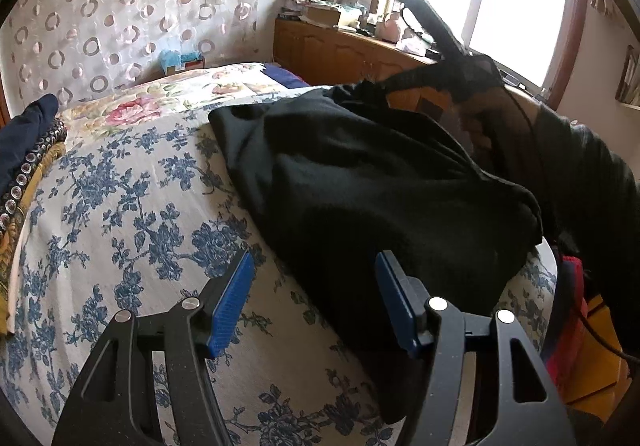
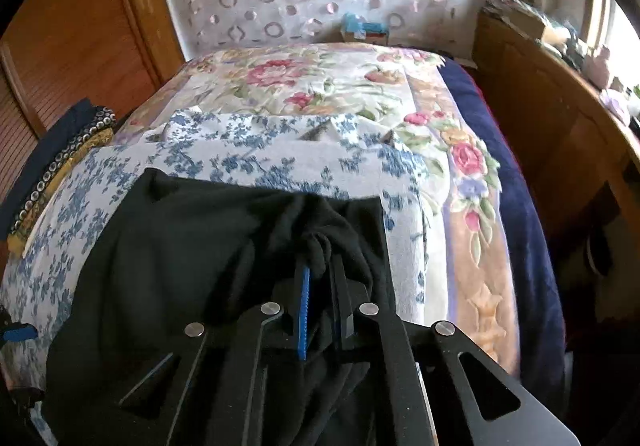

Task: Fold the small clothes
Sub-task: 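Press the folded shirt down and open the right gripper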

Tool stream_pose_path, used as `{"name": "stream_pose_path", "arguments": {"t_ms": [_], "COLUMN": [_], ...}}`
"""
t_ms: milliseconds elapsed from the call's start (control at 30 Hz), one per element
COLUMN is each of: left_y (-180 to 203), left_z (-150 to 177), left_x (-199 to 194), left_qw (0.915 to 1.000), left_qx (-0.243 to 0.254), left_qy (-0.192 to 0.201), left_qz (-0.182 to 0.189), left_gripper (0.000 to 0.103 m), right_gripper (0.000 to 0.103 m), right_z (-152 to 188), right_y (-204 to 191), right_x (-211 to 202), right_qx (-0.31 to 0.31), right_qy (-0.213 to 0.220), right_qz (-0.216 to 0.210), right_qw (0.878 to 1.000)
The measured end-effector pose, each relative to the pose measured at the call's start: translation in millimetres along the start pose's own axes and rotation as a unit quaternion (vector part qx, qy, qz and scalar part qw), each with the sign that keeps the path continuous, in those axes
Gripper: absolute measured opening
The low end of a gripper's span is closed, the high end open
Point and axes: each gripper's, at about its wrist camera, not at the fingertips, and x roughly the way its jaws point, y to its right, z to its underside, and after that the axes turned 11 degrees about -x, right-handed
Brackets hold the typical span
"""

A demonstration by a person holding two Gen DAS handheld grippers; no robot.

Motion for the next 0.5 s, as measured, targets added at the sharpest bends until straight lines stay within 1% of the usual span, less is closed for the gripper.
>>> {"name": "stream_pose_path", "arguments": {"t_ms": [67, 133, 200, 300, 400, 433, 467, 500], "left_y": [0.2, 0.7, 1.2, 0.9, 1.9, 2.8, 4.0, 5.1], "left_z": [1.7, 3.9, 5.8, 7.2, 9.2, 10.1, 11.6, 13.2], "left_x": [0.8, 1.7, 2.6, 1.7, -0.2, -0.9, -1.7, -2.5], "left_qw": [1.0, 1.0, 0.9999, 0.9999, 0.9999, 0.9999, 0.9999, 0.9999], "left_qx": [-0.001, 0.002, 0.004, 0.003, 0.003, 0.003, 0.004, 0.005], "left_qy": [-0.004, -0.007, -0.009, -0.011, -0.011, -0.011, -0.012, -0.013], "left_qz": [-0.001, -0.003, -0.005, -0.008, -0.007, -0.006, -0.005, -0.004], "left_gripper": [0.065, 0.065, 0.064, 0.065, 0.065, 0.065, 0.064, 0.065], "right_gripper": [0.006, 0.005, 0.005, 0.005, 0.006, 0.009, 0.019, 0.025], "right_z": [-3.5, -5.7, -9.0, -12.4, -14.5, -14.5, -14.9, -13.2], "right_y": [3.2, 7.6, 15.3, 18.2, 9.0, 7.1, 5.6, 5.1], "right_x": [-9.2, -16.5, -18.5, -9.4, 3.5, 7.3, 9.0, 8.4], "right_qx": [0.001, 0.013, 0.035, 0.041, 0.029, 0.027, 0.027, 0.027], "right_qy": [0.015, 0.034, 0.045, 0.04, 0.025, 0.015, 0.008, 0.006], "right_qz": [0.013, 0.034, 0.066, 0.11, 0.128, 0.132, 0.135, 0.136], "right_qw": [1.0, 0.999, 0.996, 0.992, 0.991, 0.991, 0.99, 0.99]}}
